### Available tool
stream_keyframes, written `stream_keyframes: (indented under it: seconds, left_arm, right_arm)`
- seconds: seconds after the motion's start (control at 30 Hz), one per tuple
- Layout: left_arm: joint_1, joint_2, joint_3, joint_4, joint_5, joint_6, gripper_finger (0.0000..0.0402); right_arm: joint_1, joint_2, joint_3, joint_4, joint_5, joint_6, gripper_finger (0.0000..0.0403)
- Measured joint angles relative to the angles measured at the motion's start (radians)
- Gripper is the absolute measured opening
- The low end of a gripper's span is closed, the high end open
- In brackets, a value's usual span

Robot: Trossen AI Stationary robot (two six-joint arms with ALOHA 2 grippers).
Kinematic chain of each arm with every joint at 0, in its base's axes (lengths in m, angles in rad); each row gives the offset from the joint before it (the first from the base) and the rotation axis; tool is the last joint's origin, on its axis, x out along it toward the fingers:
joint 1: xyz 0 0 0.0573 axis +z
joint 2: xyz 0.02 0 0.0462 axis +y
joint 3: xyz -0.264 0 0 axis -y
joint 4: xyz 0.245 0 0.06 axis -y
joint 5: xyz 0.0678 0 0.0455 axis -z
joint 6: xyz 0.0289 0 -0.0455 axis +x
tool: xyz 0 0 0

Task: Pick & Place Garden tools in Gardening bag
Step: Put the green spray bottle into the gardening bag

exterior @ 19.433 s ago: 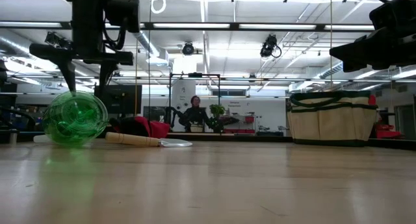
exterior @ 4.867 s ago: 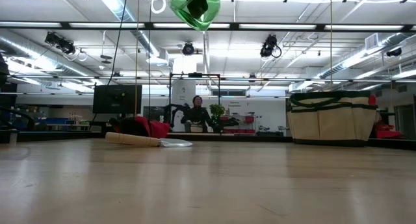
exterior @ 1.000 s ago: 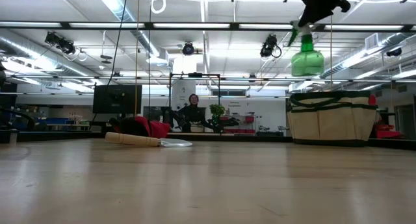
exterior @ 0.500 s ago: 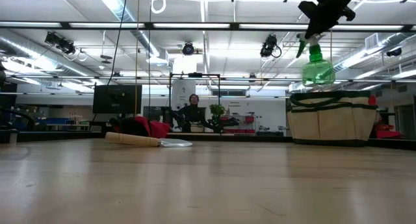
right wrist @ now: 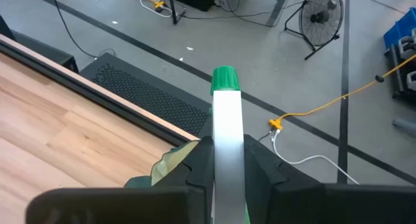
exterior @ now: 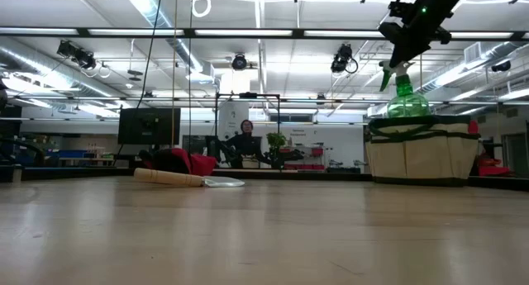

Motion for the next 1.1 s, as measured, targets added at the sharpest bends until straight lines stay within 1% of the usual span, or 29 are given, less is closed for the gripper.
stream_keyframes:
  seconds: [0.2,0.3,0.37,0.53,0.63,0.83,1.1]
  left_arm:
    - [0.0,0.0,0.0,0.0,0.0,0.002,0.0011]
    - [0.0,0.0,0.0,0.0,0.0,0.002,0.0005]
    - [0.0,0.0,0.0,0.0,0.0,0.002,0.0004]
    - [0.0,0.0,0.0,0.0,0.0,0.001,0.0012]
    - [0.0,0.0,0.0,0.0,0.0,0.001,0.0012]
    - [0.0,0.0,0.0,0.0,0.0,-0.001,0.0004]
    - [0.0,0.0,0.0,0.0,0.0,-0.001,0.0015]
  right_arm:
    - [-0.03,0.0,-0.059,0.07,-0.006,-0.008,0.0053]
    - [-0.04,0.0,-0.105,0.147,-0.019,-0.008,0.0053]
    - [-0.047,0.0,-0.138,0.203,-0.045,-0.008,0.0053]
    - [-0.06,0.0,-0.222,0.336,-0.08,-0.009,0.0053]
    - [-0.065,0.0,-0.268,0.405,-0.083,-0.008,0.0053]
    - [-0.065,0.0,-0.34,0.497,-0.084,-0.026,0.0052]
    - [-0.065,0.0,-0.386,0.515,-0.084,-0.026,0.0055]
